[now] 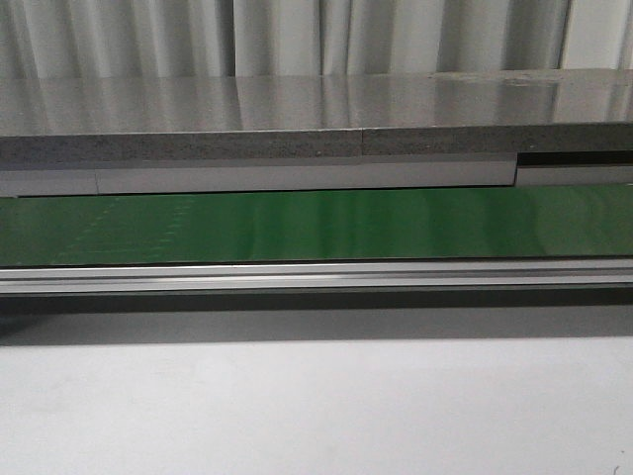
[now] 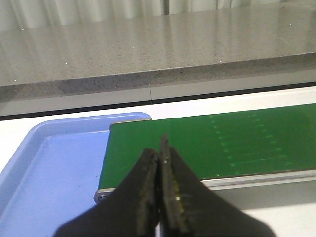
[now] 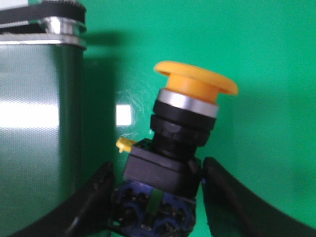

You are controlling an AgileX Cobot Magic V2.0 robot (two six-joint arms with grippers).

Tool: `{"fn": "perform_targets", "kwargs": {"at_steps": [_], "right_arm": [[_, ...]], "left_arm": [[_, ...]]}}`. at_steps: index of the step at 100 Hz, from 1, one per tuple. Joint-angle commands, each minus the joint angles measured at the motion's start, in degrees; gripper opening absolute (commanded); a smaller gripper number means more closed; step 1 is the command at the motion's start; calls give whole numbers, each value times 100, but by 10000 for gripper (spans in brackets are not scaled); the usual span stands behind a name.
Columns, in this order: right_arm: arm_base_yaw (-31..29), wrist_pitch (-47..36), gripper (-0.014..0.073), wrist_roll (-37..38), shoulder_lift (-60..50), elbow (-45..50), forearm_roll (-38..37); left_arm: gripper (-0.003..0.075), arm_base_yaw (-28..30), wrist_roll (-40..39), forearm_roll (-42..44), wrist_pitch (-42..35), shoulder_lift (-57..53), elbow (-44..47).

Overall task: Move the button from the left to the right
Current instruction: 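Lift the button off the belt with the right gripper, then carry the button with the right gripper over the green bin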

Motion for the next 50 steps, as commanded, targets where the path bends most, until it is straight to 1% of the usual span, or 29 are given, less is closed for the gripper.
{"fn": "perform_targets", "kwargs": {"at_steps": [1, 26, 50], "right_arm": [[-36, -193, 165, -128, -183, -186, 124], [-36, -160, 165, -140, 95, -186, 91], [-36, -184, 165, -140, 116, -179, 78]], "left_arm": [[-19, -44, -8, -73, -446, 41, -153], [-19, -44, -8, -73, -446, 41, -153], [-19, -44, -8, -73, -446, 41, -153]]}}
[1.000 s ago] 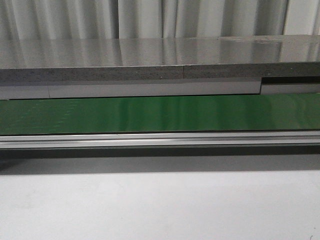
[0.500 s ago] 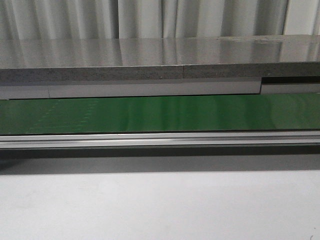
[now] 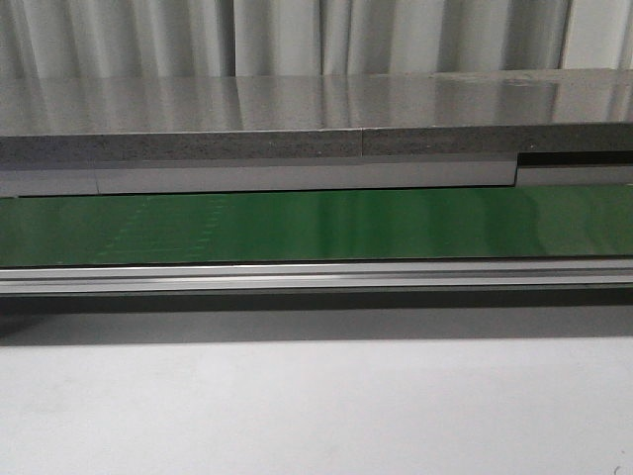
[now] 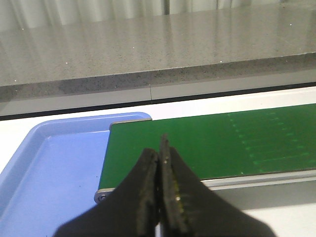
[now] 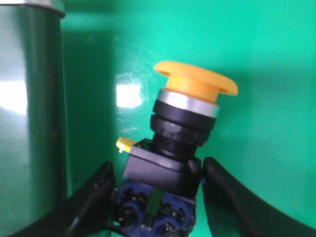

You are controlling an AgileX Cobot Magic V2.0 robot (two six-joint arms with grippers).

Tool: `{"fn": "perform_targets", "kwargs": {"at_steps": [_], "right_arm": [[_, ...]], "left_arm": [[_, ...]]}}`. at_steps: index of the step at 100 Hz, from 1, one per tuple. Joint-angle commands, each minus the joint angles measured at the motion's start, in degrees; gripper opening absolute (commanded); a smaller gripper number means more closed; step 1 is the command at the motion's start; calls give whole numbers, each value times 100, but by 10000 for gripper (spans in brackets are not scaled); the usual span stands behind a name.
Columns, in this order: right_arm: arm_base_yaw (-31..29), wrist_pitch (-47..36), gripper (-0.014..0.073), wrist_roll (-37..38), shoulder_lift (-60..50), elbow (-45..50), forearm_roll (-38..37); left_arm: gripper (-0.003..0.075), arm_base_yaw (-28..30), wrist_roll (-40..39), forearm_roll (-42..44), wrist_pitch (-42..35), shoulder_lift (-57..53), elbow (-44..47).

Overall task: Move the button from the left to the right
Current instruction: 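Carry the button with the right gripper over the green bin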

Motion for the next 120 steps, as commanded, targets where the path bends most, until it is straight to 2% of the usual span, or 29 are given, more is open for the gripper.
{"fn": "perform_targets", "kwargs": {"at_steps": [1, 24, 78, 120], "right_arm": [[-36, -167, 165, -85, -319, -179, 74], [-36, -120, 194, -85, -319, -179, 63], [-36, -92, 534, -75, -319, -179, 63], [-62, -385, 538, 308, -742, -185, 92]], "left_arm": [[-19, -44, -8, -73, -446, 41, -153], [-19, -44, -8, -73, -446, 41, -153], [-19, -44, -8, -73, -446, 41, -153], [-19, -44, -8, -73, -446, 41, -153]]}}
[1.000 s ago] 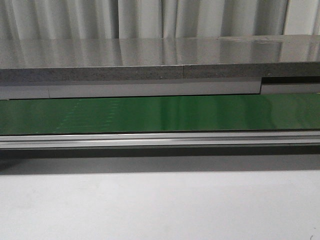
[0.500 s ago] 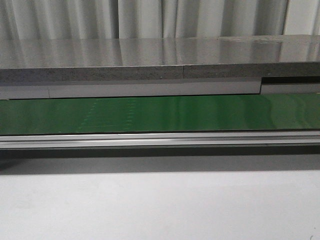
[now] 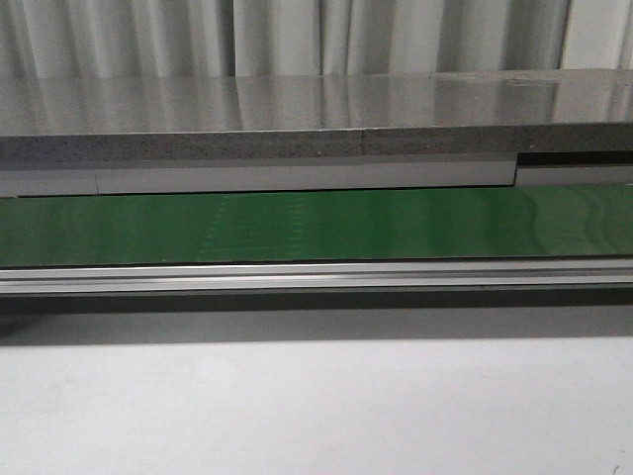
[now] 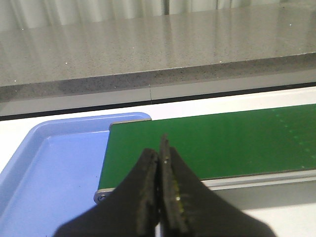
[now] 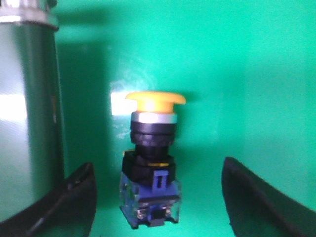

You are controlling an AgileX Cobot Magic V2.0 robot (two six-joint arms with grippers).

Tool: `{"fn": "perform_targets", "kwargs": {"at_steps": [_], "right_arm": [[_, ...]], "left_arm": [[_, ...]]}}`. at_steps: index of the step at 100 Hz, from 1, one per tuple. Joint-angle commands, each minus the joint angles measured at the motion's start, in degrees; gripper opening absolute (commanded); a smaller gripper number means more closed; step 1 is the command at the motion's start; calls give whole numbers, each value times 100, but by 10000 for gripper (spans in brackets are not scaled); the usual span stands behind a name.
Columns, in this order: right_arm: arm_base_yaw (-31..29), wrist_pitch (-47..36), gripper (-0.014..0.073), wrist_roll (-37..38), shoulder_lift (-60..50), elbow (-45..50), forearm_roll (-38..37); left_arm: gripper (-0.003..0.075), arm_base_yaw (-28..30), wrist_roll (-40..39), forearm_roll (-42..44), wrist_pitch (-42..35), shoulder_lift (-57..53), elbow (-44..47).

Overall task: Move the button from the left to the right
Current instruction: 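Carry the button with the right gripper over the green bin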

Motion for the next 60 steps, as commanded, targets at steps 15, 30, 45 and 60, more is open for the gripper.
{"fn": "perform_targets", "kwargs": {"at_steps": [15, 30, 45, 60], "right_arm": [[16, -497, 538, 46, -1005, -185, 674], [247, -669, 538, 46, -1467, -185, 980], [645, -838, 507, 46, -1999, -62, 1122], [1182, -1291, 468, 46, -2629, 388, 1147]], "left_arm": [[-19, -44, -8, -73, -446, 41, -153], [-19, -44, -8, -73, -446, 41, -153], [-19, -44, -8, -73, -446, 41, -153], [-19, -44, -8, -73, -446, 41, -153]]}}
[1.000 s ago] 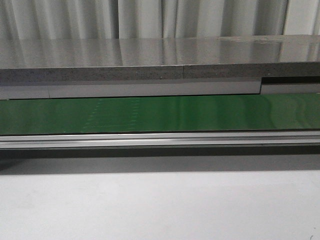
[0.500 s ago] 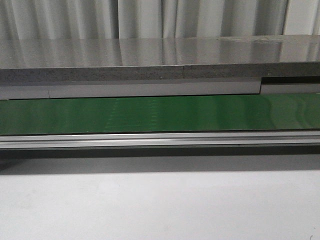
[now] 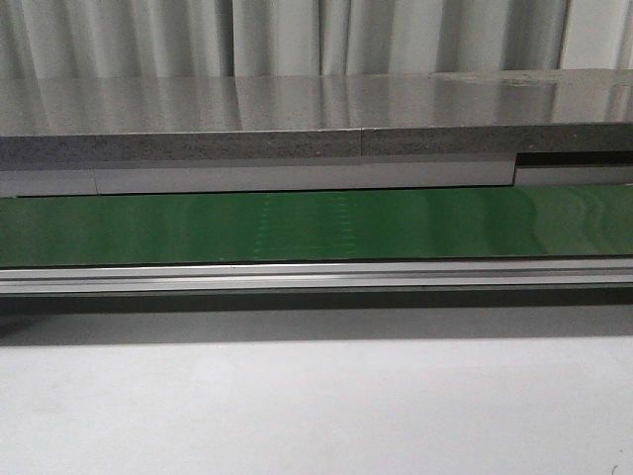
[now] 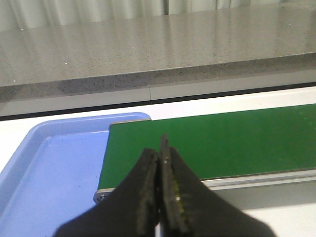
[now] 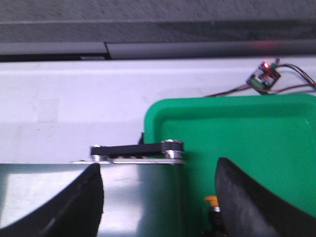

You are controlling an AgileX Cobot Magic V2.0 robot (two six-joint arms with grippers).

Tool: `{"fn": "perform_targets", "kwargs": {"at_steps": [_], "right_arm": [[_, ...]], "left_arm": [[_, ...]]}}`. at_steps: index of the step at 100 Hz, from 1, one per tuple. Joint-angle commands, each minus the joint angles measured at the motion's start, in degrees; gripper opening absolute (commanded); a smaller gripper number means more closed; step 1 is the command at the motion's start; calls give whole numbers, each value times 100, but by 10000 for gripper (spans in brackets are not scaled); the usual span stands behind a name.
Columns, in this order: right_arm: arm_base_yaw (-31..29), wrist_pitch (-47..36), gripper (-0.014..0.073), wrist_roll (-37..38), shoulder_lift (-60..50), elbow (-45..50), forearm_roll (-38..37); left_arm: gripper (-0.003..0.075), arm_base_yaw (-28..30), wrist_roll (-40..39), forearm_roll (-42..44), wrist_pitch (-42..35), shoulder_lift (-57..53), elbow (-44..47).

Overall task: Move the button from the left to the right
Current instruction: 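Carry the button with the right gripper over the green bin, then lower the button into the green bin and open the right gripper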

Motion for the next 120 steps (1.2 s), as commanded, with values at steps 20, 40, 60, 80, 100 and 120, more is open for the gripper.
{"fn": "perform_targets", "kwargs": {"at_steps": [20, 40, 60, 80, 100, 120], "right_arm": [[1054, -1310, 468, -13, -1579, 1057, 195], [1740, -2187, 468, -13, -2669, 2388, 321], [2029, -2802, 468, -13, -3837, 3685, 394], [2045, -2977, 468, -13, -5024, 4759, 394], [2045, -2926, 435, -13, -6101, 5315, 540], [2045, -2612, 190, -13, -6563, 5356, 625]], "left_arm": [[-19, -44, -8, -73, -446, 41, -153], [-19, -44, -8, -73, -446, 41, -153], [-19, -44, -8, -73, -446, 41, -153], [-19, -44, -8, -73, -446, 41, -153], [-19, -44, -8, -73, -446, 41, -153], [-19, -44, -8, -73, -446, 41, -153]]}}
